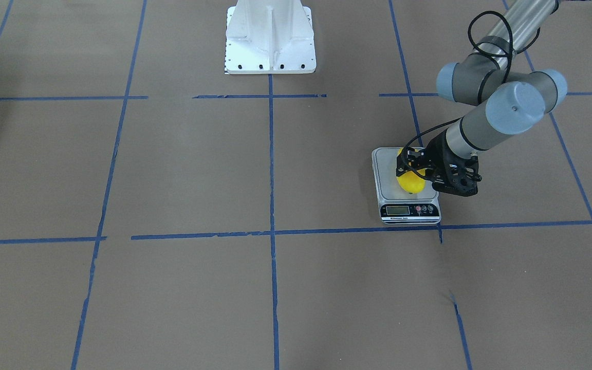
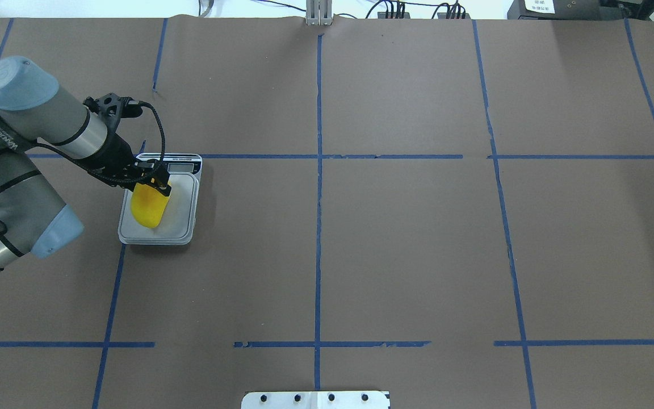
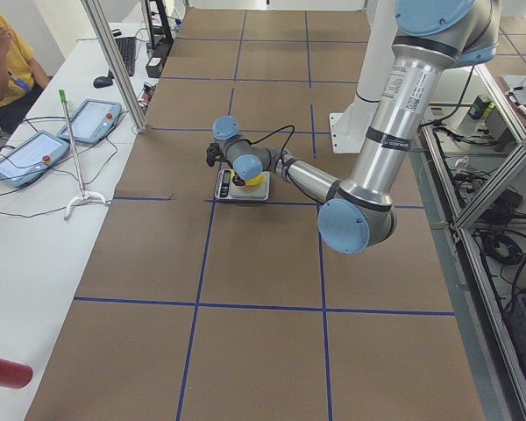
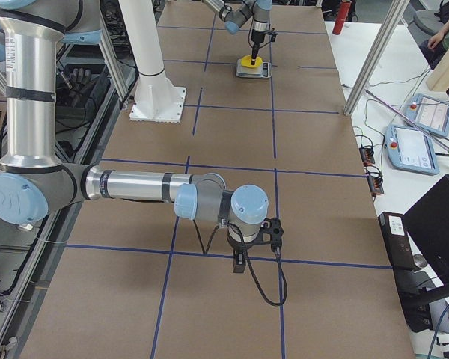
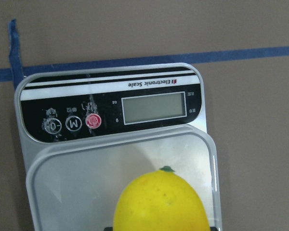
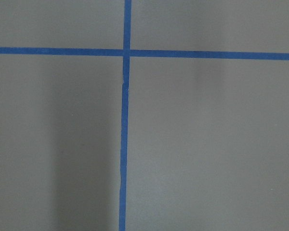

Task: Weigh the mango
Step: 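Lower the mango into the scale tray and open the left gripper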

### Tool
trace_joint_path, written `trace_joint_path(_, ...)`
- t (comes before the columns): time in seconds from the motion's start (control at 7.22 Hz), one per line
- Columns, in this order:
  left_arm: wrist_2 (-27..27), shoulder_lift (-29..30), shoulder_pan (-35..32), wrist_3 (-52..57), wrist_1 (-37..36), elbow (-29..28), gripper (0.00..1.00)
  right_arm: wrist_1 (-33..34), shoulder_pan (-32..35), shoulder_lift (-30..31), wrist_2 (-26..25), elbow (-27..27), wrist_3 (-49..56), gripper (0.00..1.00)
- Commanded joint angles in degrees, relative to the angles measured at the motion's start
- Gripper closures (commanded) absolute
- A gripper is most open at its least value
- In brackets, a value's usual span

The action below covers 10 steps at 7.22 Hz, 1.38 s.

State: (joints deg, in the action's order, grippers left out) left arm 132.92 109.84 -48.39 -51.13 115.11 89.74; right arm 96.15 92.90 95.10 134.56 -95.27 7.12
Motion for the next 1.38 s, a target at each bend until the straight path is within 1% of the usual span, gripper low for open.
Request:
trace_joint_path(0.0,-0.3,-0.2,-0.6,0.0,0.1,0.0,0.01,0.0,0.0,0.0,0.0,0.0,0.0,0.0)
trace_joint_path(0.28,-0.2,-0.3,-1.2,-0.1,-0.5,2.3,0.0,0.0,0.0,0.0,0.0,0.0,0.0,0.0)
trace_joint_path(0.42,-0.1,-1.8,-2.6,0.0,-0.6,3.6,0.0,0.0,0.0,-0.1,0.0,0.0,0.0,0.0)
trace_joint_path(0.55,1.1,-5.4,-7.2,0.7,-0.8,5.3,0.0,0.0,0.0,0.0,0.0,0.0,0.0,0.0)
trace_joint_path(0.69,1.8,-10.5,-11.0,11.0,-0.9,6.0,0.0,0.0,0.0,0.0,0.0,0.0,0.0,0.0)
trace_joint_path(0.83,1.8,-14.4,-16.0,21.0,-0.9,5.3,0.0,0.0,0.0,0.0,0.0,0.0,0.0,0.0)
trace_joint_path(0.97,1.7,-18.7,-22.9,33.7,-1.7,4.6,0.0,0.0,0.0,0.0,0.0,0.0,0.0,0.0)
trace_joint_path(1.11,1.4,-19.9,-28.6,41.7,-7.5,3.6,0.0,0.0,0.0,0.0,0.0,0.0,0.0,0.0)
trace_joint_path(1.25,1.0,-19.8,-34.6,50.2,-16.0,3.6,0.0,0.0,0.0,0.0,0.0,0.0,0.0,0.0)
